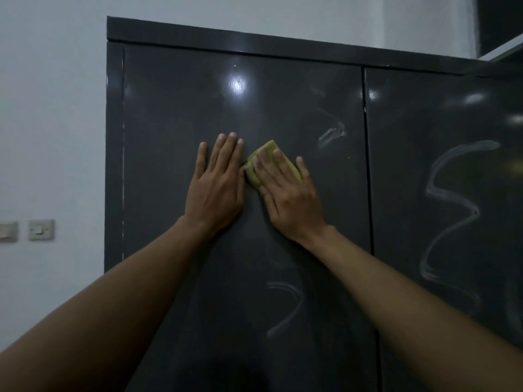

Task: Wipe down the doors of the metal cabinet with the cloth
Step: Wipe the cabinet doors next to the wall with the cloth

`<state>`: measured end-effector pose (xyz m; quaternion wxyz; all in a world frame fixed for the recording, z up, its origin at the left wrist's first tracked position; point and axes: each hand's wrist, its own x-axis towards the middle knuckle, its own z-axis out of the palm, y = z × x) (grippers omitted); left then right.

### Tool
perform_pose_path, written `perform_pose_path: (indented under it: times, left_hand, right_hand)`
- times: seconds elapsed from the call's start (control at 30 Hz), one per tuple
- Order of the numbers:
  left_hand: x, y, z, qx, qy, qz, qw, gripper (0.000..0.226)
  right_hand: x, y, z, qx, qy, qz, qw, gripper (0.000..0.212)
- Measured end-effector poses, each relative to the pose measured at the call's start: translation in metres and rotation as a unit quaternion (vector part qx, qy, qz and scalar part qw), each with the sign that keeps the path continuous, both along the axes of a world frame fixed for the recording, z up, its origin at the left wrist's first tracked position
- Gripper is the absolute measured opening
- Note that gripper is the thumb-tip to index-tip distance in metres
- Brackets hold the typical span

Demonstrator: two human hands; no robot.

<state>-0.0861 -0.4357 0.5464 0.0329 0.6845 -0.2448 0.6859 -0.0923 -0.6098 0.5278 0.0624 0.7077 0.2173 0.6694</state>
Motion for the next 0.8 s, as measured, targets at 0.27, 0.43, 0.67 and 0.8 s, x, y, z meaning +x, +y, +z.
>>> perform_pose_path:
  times: [0.27, 0.43, 0.67, 0.8]
  left_hand:
    - [-0.002, 0.008, -0.019, 0.034, 0.014, 0.019, 0.999, 0.053]
    - [0.001, 0.011, -0.029, 0.046, -0.008, 0.020, 0.999, 0.052]
    - [0.004, 0.014, -0.038, 0.067, -0.007, 0.045, 0.997, 0.054]
    - [0.004, 0.014, -0.042, 0.070, -0.011, 0.047, 0.996, 0.053]
  right_hand:
    - [-0.001, 0.015, -0.008, 0.172, 0.014, 0.008, 0.985, 0.053]
    - [-0.003, -0.009, -0.028, -0.036, -0.005, -0.028, 0.999, 0.050]
    - [0.000, 0.004, -0.041, 0.109, 0.012, -0.002, 0.994, 0.052]
    - [-0.003, -0.019, -0.050, -0.036, 0.011, -0.039, 0.999, 0.049]
